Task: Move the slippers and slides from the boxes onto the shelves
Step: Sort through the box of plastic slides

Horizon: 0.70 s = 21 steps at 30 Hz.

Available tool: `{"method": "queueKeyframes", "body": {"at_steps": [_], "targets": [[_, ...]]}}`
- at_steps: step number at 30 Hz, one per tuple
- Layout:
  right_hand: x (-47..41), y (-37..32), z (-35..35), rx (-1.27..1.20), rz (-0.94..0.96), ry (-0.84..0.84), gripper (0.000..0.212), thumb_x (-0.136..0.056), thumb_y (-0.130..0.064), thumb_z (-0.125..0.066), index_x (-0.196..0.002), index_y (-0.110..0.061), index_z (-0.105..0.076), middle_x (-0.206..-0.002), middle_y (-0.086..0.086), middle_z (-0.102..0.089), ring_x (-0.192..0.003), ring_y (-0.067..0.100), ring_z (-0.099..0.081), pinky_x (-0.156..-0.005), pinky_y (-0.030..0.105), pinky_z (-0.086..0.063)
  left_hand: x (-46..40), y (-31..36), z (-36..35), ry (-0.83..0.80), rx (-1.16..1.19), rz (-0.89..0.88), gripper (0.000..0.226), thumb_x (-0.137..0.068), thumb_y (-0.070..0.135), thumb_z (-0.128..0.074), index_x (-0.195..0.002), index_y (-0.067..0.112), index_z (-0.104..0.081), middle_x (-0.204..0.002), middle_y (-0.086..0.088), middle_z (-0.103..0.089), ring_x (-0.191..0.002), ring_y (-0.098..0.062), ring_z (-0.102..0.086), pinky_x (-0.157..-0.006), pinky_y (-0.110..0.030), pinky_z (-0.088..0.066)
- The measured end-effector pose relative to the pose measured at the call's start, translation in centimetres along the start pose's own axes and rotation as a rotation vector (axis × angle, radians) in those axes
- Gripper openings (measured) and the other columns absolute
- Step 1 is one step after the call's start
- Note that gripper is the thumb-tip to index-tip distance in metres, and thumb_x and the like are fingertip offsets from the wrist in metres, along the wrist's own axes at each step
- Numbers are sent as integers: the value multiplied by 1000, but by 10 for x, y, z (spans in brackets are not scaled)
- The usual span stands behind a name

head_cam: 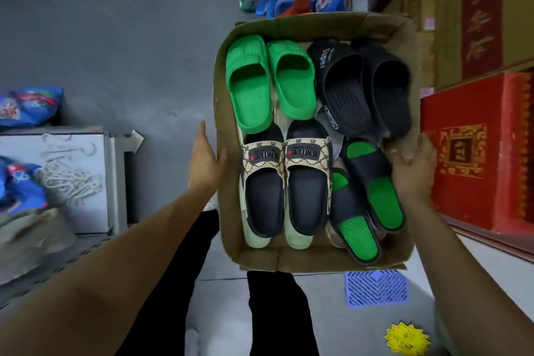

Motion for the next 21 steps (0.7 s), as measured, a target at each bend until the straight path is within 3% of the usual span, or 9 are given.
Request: {"method": "queueKeyframes", "body": {"at_steps": [2, 5, 7, 12, 15, 17, 21], "targets": [[0, 3, 2, 17, 38, 70, 69, -89, -10, -64, -150, -4, -33, -146, 21, -44, -135, 37, -40, -114, 40, -29, -7, -12, -13, -7, 81, 72, 78, -98, 20, -60, -159, 20, -12, -156, -2, -42, -125, -28, -57, -103, -42, -47], [3, 2, -6, 84, 102, 83, 67, -87, -7, -63, -148, -4, -37, -145, 22, -44, -133, 40, -37, -112, 40, -27, -14, -16, -26, 7, 15, 45, 57, -99, 21, -58, -151, 15, -33, -127, -12, -66, -107, -37, -66, -88, -44, -51], [3, -2, -10, 97, 86, 72, 65, -88, -8, -62, -148, -7, -39, -141, 22, -45, -130, 40, -37, -110, 42, -28, -15, -19, -24, 51, 25, 37, 51, -100, 20, -57, -148, 12, -39, -122, -15, -68, -108, -39, -65, -90, -46, -51], [-11, -5, -16, 79, 71, 54, 48, -90, -5, -55, -138, -6, -52, -127, 21, -51, -119, 38, -47, -107, 44, -37, -23, -21, -3, 117, 49, 81, 55, -99, 21, -58, -151, 16, -39, -135, -14, -62, -121, -34, -61, -100, -43, -48], [-18, 3, -21, 4, 94, 15, 26, -91, -11, -56, -117, -10, -61, -106, 13, -63, -97, 33, -61, -86, 41, -49, -38, -28, 11, 129, 59, 85, 56, -97, 26, -59, -149, 22, -40, -141, -9, -59, -125, -28, -59, -106, -42, -47], [-18, 7, -32, 4, 80, -69, 21, -93, -16, -57, -113, -11, -58, -96, 12, -67, -88, 31, -64, -78, 38, -50, -48, -30, 15, 123, 91, 93, 56, -95, 30, -59, -147, 27, -40, -138, -4, -62, -121, -22, -61, -107, -42, -47], [-12, 13, -46, 6, 25, -69, 36, -92, -22, -59, -127, -16, -51, -112, 15, -68, -102, 30, -65, -94, 45, -51, -60, -19, 18, 146, 84, 55, 42, -93, 27, -58, -133, 31, -47, -116, -3, -72, -102, -24, -69, -94, -46, -54]]}}
Point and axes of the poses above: each hand's wrist, its own x-axis away from the middle knuckle, its own z-axis out of the back of the hand, y = z × x, the point moved 7 cm from there along -x, towards the middle knuckle
